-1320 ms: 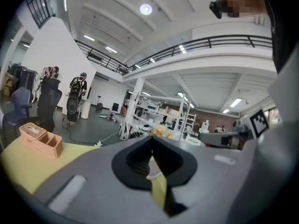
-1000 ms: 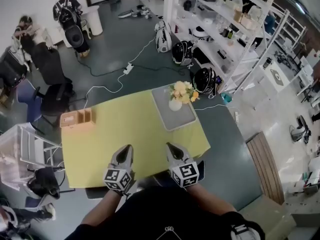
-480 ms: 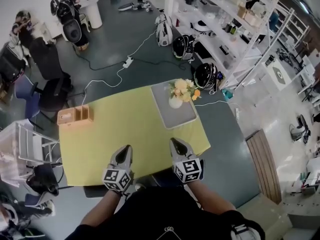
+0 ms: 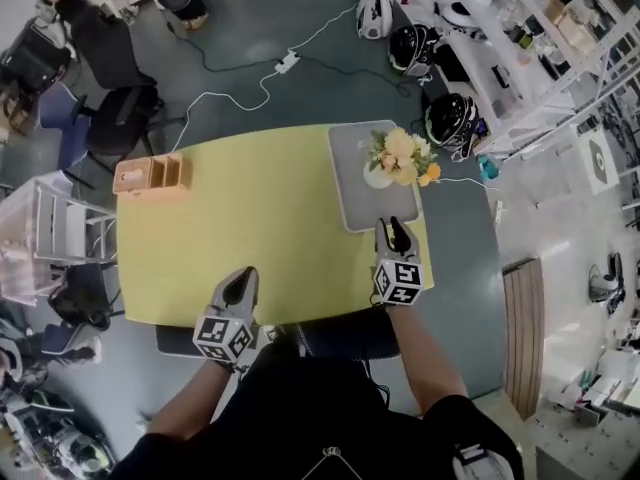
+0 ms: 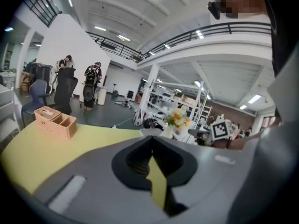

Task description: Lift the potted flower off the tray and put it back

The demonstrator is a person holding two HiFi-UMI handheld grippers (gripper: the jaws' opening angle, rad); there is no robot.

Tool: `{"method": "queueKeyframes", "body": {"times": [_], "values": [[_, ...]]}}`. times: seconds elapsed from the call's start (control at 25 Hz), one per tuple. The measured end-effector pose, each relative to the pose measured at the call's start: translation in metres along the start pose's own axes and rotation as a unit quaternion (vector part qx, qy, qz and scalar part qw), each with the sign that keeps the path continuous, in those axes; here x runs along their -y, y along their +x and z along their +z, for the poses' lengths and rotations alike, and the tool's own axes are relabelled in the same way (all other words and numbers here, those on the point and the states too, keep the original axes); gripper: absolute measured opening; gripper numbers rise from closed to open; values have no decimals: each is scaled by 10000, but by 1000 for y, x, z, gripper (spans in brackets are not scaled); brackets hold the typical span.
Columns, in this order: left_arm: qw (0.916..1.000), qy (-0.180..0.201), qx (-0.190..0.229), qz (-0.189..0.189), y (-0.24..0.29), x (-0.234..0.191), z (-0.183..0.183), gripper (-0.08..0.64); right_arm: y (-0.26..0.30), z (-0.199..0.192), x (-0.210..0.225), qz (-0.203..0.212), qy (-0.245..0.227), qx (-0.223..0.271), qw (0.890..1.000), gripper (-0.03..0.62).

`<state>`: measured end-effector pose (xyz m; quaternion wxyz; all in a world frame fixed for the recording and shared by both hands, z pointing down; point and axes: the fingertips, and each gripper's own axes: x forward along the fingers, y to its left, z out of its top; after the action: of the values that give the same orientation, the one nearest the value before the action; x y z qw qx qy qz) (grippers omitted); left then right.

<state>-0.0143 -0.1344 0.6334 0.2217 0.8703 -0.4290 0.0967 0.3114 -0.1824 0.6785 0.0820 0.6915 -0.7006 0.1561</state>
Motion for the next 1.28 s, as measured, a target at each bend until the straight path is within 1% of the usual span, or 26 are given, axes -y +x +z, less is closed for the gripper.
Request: {"method": "queueKeyframes", "body": {"times": [0.08, 0.2, 0.32, 0.44, 0.52, 0.6, 0.72, 1.0, 1.04, 1.12, 1.28], "values": [[9998, -14, -60, 173, 3, -9, -6, 8, 29, -15, 14, 17, -66, -86, 9999, 132], [9992, -33, -177, 358, 5, -18, -18, 8, 70, -39, 34, 70, -250, -237, 9994, 162], [9981, -91, -304, 525, 6, -25, -28, 8, 107, -50, 53, 33, -354, -333, 9988, 198], [9967, -153, -437, 673, 6, -32, -42, 8, 138, -55, 68, -24, -286, -305, 9991, 230], [9953, -252, -526, 772, 5, -36, -54, 8, 154, -56, 75, -45, -242, -216, 9995, 233], [9938, -387, -590, 864, 5, -40, -65, 8, 166, -54, 79, -57, -215, -97, 9997, 235], [9923, -487, -643, 945, 5, -41, -76, 8, 181, -44, 83, -42, -175, 93, 9998, 256], [9908, -552, -760, 970, 7, -42, -88, 8, 200, -32, 88, -216, -132, 268, 9993, 261], [9910, -540, -778, 950, 7, -42, -88, 8, 201, -32, 89, -242, -117, 286, 9992, 257], [9910, -538, -789, 938, 8, -43, -88, 8, 203, -30, 90, -281, -122, 321, 9990, 216], [9911, -540, -747, 963, 7, -46, -83, 8, 203, -30, 91, -339, -154, 302, 9989, 210]]}}
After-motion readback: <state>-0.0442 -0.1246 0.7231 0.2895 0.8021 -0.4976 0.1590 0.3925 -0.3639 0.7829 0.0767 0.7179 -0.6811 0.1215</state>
